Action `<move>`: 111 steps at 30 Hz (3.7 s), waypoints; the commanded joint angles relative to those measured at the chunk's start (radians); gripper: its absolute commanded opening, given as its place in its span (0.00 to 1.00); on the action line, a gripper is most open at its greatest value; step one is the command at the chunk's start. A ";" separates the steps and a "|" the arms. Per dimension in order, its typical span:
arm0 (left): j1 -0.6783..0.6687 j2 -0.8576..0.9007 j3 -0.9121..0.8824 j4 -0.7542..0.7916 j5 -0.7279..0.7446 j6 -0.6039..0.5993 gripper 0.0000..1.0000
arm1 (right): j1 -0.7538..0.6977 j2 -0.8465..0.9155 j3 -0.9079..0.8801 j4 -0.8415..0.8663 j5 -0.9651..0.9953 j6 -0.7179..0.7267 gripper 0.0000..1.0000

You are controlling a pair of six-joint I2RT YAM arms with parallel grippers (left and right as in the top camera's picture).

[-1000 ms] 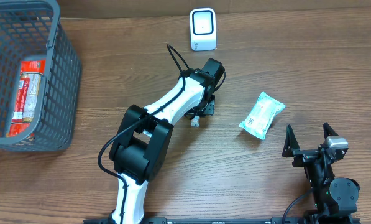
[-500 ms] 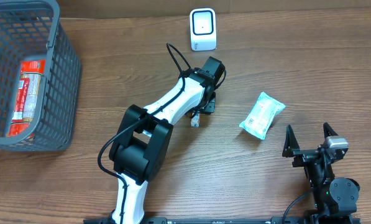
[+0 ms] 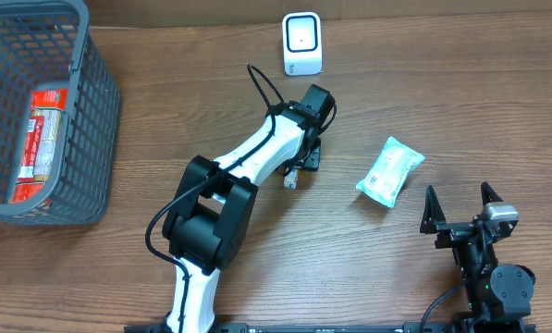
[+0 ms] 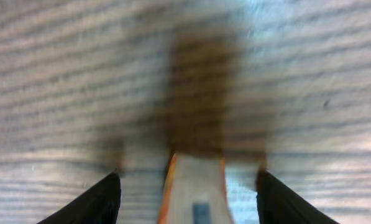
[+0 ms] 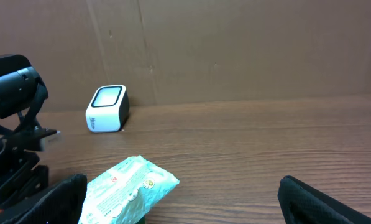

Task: Scan the item barcode
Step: 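Release the orange packet and raise the left gripper, then lower the left gripper onto the green wipes packet and grasp it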

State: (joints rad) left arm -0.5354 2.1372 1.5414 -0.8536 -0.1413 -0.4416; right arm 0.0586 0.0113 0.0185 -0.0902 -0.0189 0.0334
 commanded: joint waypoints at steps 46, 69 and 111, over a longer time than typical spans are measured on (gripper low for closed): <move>0.024 -0.020 0.026 -0.094 0.122 -0.111 0.50 | -0.004 -0.008 -0.011 0.006 0.002 -0.001 1.00; 0.031 -0.021 0.468 -0.354 0.711 0.473 0.98 | -0.004 -0.008 -0.011 0.006 0.002 -0.001 1.00; -0.108 -0.015 0.175 -0.039 0.788 0.415 0.55 | -0.004 -0.008 -0.011 0.006 0.002 -0.001 1.00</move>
State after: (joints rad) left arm -0.6380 2.1277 1.7512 -0.9039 0.6331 -0.0071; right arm 0.0586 0.0113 0.0185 -0.0898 -0.0189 0.0330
